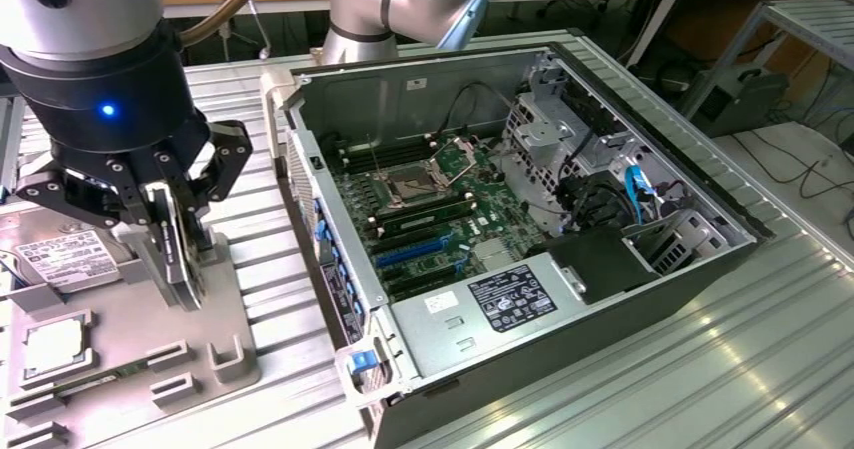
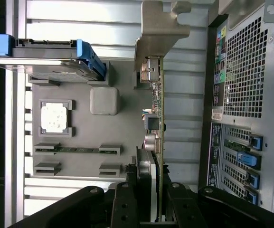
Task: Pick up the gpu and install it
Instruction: 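Pick up the gpu and move the gpu toward the slot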
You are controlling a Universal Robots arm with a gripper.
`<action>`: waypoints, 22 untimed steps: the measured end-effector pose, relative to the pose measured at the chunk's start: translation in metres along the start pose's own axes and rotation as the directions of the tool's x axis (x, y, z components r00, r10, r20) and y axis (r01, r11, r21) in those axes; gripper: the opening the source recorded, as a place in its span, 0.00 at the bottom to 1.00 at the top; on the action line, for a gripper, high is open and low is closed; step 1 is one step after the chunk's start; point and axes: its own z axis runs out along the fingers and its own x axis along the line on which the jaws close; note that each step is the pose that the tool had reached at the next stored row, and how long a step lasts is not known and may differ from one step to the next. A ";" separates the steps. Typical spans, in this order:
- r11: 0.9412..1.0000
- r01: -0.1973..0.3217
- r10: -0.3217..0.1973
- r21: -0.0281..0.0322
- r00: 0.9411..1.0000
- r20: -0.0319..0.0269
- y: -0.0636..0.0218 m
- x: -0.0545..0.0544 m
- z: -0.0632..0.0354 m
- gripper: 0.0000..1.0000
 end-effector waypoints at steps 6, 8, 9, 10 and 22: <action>1.000 0.000 0.000 0.000 1.000 0.000 -0.0006 0.000 -0.0031 0.28; 1.000 0.000 0.000 0.000 1.000 0.000 -0.0008 0.000 -0.0039 0.28; 1.000 0.000 0.000 0.000 1.000 0.000 -0.0009 0.000 -0.0043 0.28; 1.000 0.000 0.000 0.000 1.000 0.000 -0.0012 0.000 -0.0050 0.28; 1.000 0.000 0.000 0.000 1.000 0.000 -0.0020 0.000 -0.0126 0.28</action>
